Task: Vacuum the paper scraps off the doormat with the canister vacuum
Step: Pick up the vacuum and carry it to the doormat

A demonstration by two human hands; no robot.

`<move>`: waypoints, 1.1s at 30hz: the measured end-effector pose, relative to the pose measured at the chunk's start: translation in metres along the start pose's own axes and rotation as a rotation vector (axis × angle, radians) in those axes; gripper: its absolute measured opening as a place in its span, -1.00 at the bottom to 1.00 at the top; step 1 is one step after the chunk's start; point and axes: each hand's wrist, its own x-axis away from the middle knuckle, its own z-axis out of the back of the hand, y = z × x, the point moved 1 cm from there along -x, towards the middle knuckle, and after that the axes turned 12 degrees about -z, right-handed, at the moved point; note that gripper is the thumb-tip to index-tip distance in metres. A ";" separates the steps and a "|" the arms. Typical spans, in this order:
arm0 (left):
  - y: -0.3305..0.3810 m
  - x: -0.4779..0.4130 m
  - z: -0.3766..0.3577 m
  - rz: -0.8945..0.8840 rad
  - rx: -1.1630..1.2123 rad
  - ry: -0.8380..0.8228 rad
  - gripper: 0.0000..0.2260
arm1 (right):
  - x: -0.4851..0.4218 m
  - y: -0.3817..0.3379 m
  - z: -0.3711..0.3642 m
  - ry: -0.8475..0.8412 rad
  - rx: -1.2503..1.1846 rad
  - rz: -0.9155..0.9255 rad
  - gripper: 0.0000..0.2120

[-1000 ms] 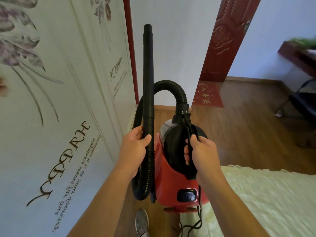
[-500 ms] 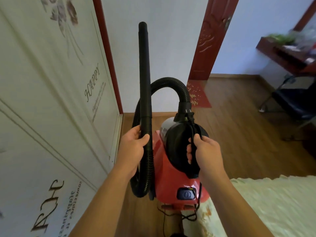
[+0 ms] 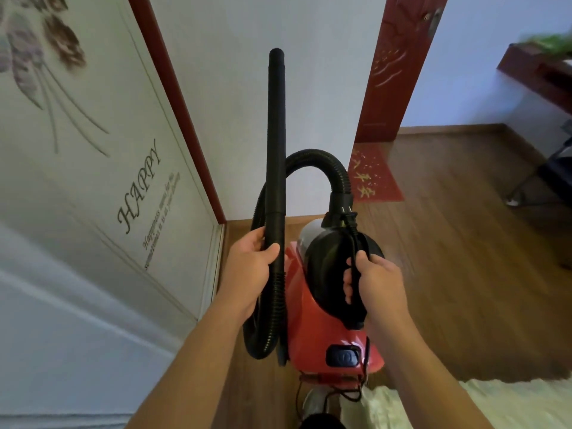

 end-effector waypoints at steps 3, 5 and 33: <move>0.008 -0.039 -0.030 -0.003 0.018 -0.012 -0.76 | -0.037 -0.035 0.006 -0.009 0.007 -0.001 -0.73; 0.012 -0.063 -0.048 0.000 0.020 -0.026 -0.75 | -0.058 -0.056 0.011 0.007 0.007 0.005 -0.73; 0.023 -0.400 -0.449 0.144 0.000 -0.801 -0.72 | -0.325 -0.285 0.194 0.730 -0.436 -0.005 -0.75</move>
